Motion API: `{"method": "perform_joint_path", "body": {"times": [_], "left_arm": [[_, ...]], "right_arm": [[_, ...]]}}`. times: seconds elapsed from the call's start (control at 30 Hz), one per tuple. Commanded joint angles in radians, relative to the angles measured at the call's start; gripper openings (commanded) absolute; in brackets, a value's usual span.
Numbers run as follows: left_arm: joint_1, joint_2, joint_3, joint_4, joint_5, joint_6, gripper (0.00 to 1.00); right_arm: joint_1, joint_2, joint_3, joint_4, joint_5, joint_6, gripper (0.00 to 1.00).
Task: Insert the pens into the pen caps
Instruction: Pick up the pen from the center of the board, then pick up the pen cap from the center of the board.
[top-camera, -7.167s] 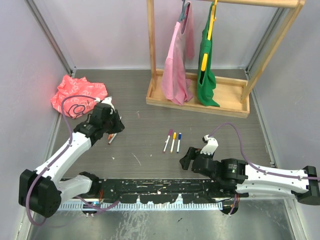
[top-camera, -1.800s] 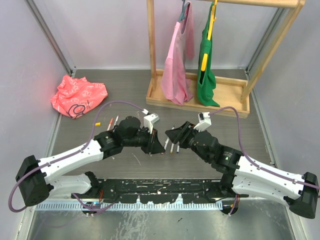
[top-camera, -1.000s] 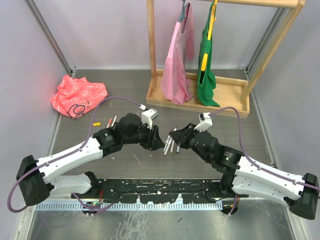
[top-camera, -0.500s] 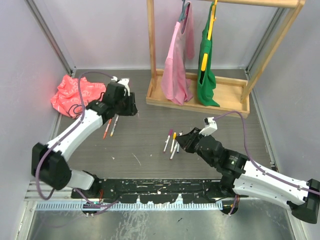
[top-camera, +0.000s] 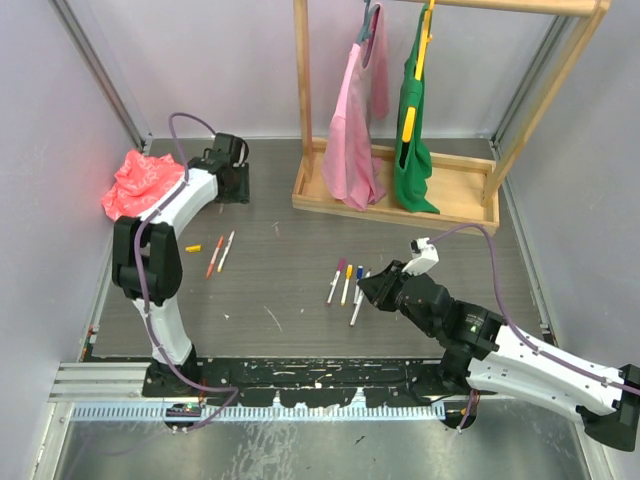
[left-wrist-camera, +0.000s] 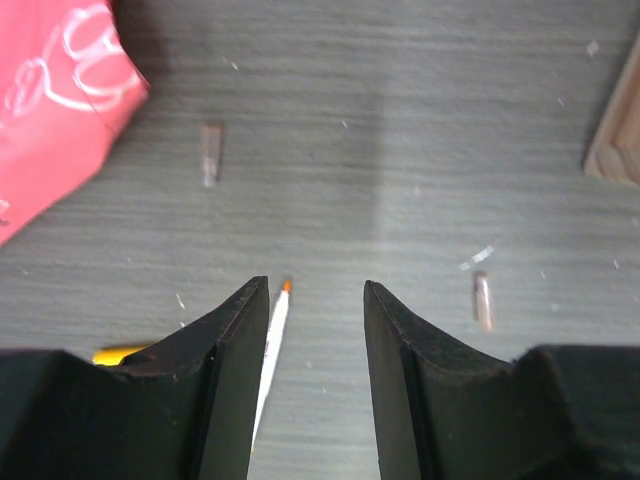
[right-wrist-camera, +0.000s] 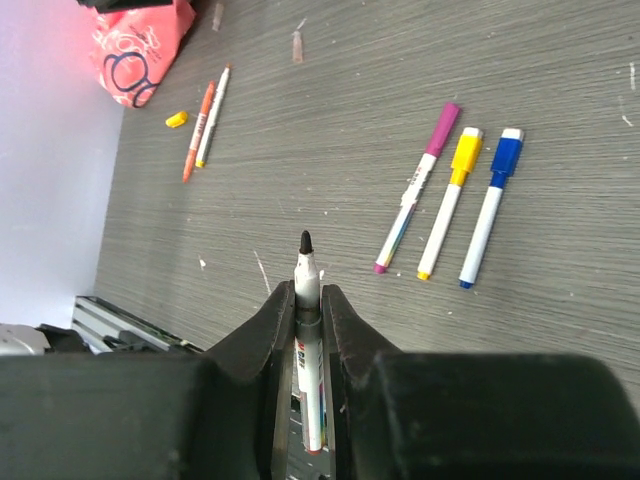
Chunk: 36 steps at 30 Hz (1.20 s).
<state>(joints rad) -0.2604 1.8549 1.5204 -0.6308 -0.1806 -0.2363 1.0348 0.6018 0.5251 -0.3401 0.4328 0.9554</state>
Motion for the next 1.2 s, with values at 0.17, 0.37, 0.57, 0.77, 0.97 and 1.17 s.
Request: {"method": "perform_joint_path", "body": {"times": [0.17, 0.37, 0.57, 0.77, 0.97, 1.17], "left_arm": [[0.056, 0.198, 0.232, -0.066, -0.034, 0.057, 0.43], [0.083, 0.295, 0.326, -0.093, -0.036, 0.066, 0.42], [0.103, 0.371, 0.409, -0.139, -0.062, 0.085, 0.43], [0.128, 0.438, 0.496, -0.184, -0.106, 0.111, 0.42], [0.150, 0.477, 0.558, -0.227, -0.141, 0.124, 0.41], [0.156, 0.485, 0.579, -0.235, -0.190, 0.146, 0.42]], "right_arm": [[0.002, -0.009, 0.070, -0.077, 0.049, -0.084, 0.00], [0.002, -0.015, 0.070, -0.097, 0.059, -0.091, 0.00], [0.003, -0.024, 0.061, -0.107, 0.064, -0.088, 0.00], [0.002, -0.024, 0.066, -0.112, 0.082, -0.094, 0.00], [0.003, 0.000, 0.082, -0.115, 0.082, -0.112, 0.00], [0.003, 0.014, 0.087, -0.113, 0.081, -0.116, 0.00]]}}
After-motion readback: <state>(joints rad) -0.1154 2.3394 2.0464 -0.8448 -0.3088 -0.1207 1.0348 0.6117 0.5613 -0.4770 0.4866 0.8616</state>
